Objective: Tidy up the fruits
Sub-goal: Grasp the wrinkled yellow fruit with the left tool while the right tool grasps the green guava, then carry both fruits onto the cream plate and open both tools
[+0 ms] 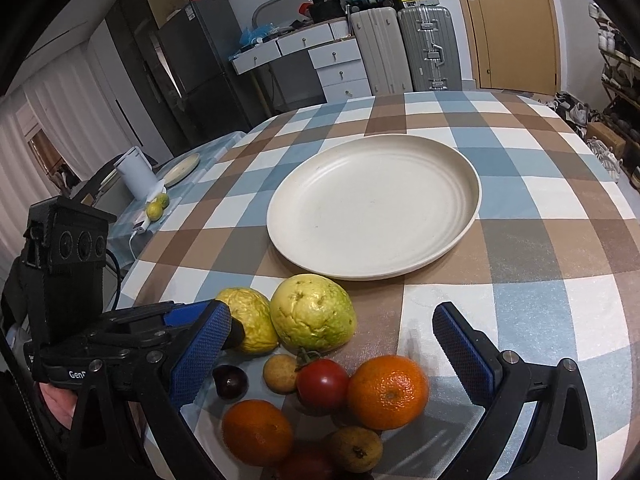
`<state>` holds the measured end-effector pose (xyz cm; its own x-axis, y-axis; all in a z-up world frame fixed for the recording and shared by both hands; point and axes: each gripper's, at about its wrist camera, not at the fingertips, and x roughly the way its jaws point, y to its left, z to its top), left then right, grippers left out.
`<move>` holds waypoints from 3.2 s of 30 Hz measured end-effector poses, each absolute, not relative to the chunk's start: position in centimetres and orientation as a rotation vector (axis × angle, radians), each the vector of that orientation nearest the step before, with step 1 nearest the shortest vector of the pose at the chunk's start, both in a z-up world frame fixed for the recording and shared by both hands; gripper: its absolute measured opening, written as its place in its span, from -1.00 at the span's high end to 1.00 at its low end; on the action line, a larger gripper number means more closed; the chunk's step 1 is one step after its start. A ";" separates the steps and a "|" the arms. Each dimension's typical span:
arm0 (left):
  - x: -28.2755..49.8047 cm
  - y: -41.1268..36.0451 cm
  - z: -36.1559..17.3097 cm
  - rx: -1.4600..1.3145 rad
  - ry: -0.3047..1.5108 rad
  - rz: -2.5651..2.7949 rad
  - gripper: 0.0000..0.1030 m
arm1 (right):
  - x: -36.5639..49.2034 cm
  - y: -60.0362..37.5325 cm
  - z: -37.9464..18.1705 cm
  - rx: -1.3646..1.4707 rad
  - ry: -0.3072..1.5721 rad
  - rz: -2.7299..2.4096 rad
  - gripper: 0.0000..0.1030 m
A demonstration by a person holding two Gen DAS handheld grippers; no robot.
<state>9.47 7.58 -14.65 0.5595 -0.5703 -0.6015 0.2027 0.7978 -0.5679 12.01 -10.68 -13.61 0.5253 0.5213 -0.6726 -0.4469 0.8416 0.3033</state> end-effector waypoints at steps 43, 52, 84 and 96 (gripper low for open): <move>10.3 11.5 -9.1 -0.468 0.710 -0.370 0.14 | 14.3 -12.0 -11.1 0.253 0.793 0.689 -0.03; 16.0 9.2 -6.7 -0.422 0.692 -0.384 0.14 | 19.5 -13.3 -9.8 0.288 0.766 0.703 -0.03; 30.7 6.3 -13.5 -0.387 0.855 -0.353 0.14 | 33.2 -11.0 -15.0 0.313 0.913 0.696 -0.05; 28.9 6.6 -11.0 -0.362 0.803 -0.293 -0.45 | 31.0 -13.1 -11.9 0.353 0.786 0.676 -0.81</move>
<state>28.94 6.55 -10.98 0.6600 -0.3882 -0.6433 0.1177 0.8990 -0.4217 31.02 -13.07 -11.85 0.5138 0.6746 -0.5300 -0.4234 0.7368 0.5272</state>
